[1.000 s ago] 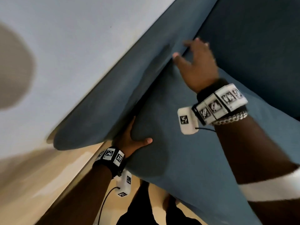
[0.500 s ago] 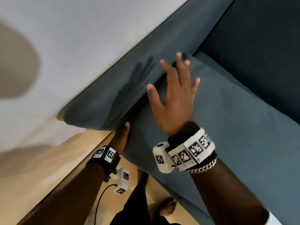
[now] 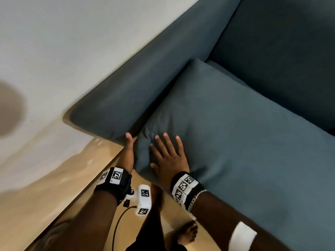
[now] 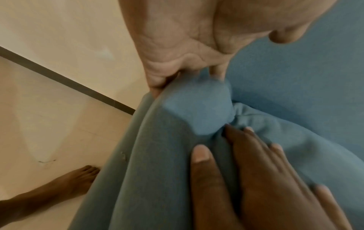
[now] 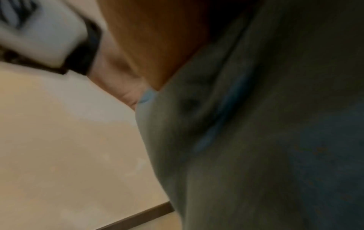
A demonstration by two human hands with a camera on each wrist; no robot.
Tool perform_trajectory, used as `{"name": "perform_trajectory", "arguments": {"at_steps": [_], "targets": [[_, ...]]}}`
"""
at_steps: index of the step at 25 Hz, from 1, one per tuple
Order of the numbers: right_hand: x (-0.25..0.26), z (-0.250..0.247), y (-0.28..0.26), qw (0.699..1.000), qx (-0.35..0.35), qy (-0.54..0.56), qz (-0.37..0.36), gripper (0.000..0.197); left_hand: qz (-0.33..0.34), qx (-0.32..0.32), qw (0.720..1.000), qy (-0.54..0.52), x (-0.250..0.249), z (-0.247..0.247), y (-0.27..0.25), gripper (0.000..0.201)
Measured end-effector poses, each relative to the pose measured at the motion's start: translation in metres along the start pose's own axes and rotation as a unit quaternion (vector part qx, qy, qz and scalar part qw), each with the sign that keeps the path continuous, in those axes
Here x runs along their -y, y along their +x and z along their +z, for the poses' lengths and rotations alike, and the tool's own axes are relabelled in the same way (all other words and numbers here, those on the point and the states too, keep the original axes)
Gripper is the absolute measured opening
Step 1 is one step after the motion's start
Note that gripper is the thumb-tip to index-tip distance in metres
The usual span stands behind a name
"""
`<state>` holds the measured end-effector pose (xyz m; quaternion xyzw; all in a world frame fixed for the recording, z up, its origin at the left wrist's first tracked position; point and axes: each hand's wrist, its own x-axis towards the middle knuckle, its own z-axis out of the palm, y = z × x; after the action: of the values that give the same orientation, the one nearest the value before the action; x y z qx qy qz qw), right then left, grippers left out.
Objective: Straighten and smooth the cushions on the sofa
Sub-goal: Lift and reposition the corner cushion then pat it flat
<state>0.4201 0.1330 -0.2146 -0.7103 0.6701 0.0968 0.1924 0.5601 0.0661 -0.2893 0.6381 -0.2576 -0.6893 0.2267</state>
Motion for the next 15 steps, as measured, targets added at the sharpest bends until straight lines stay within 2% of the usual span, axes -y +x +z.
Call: {"name": "perform_trajectory", "arguments": {"at_steps": [1,2,3,4,5,6,7,8,9,10,11,12,13,15], "targets": [[-0.002,0.007,-0.004,0.999,0.027,0.018,0.004,0.065,0.006,0.001,1.000,0.027,0.002,0.003,-0.007,0.087],[-0.004,-0.002,-0.009,0.997,-0.009,0.073,0.005,0.061,0.011,-0.011,0.999,0.043,0.004,0.007,-0.013,0.086],[-0.004,-0.016,-0.015,0.984,-0.100,0.146,0.000,0.056,0.039,-0.020,0.997,0.069,0.008,0.009,-0.014,0.083],[0.001,-0.030,-0.023,0.954,-0.224,0.200,0.008,0.052,0.064,-0.029,0.994,0.082,0.015,0.004,-0.012,0.083],[-0.002,-0.035,-0.032,0.922,-0.318,0.219,0.035,0.051,0.084,-0.043,0.991,0.100,0.015,0.008,-0.018,0.088],[-0.007,-0.032,-0.037,0.907,-0.369,0.195,0.053,0.053,0.077,-0.069,0.992,0.072,0.015,0.012,-0.022,0.094],[-0.015,-0.019,-0.041,0.928,-0.345,0.130,0.060,0.057,0.080,-0.106,0.990,0.044,0.018,0.014,-0.020,0.097],[-0.026,0.000,-0.037,0.972,-0.220,0.045,0.070,0.064,0.085,-0.125,0.988,0.017,0.016,0.022,-0.024,0.095],[-0.035,0.016,-0.037,0.993,-0.086,-0.005,0.077,0.071,0.094,-0.140,0.986,0.015,0.019,0.029,-0.029,0.095],[-0.040,0.024,-0.038,0.997,-0.027,-0.012,0.073,0.075,0.092,-0.149,0.985,0.005,0.024,0.035,-0.033,0.100],[-0.041,0.017,-0.038,0.998,-0.037,0.011,0.059,0.077,0.104,-0.153,0.983,-0.003,0.027,0.039,-0.033,0.103],[-0.037,0.005,-0.037,0.990,-0.116,0.072,0.043,0.076,0.102,-0.163,0.981,-0.016,0.028,0.040,-0.039,0.101],[-0.030,-0.014,-0.042,0.961,-0.237,0.135,0.038,0.074,0.108,-0.162,0.981,-0.004,0.034,0.038,-0.041,0.097],[-0.033,-0.036,-0.058,0.882,-0.424,0.196,0.062,0.067,0.116,-0.152,0.982,0.005,0.038,0.041,-0.049,0.095]]}}
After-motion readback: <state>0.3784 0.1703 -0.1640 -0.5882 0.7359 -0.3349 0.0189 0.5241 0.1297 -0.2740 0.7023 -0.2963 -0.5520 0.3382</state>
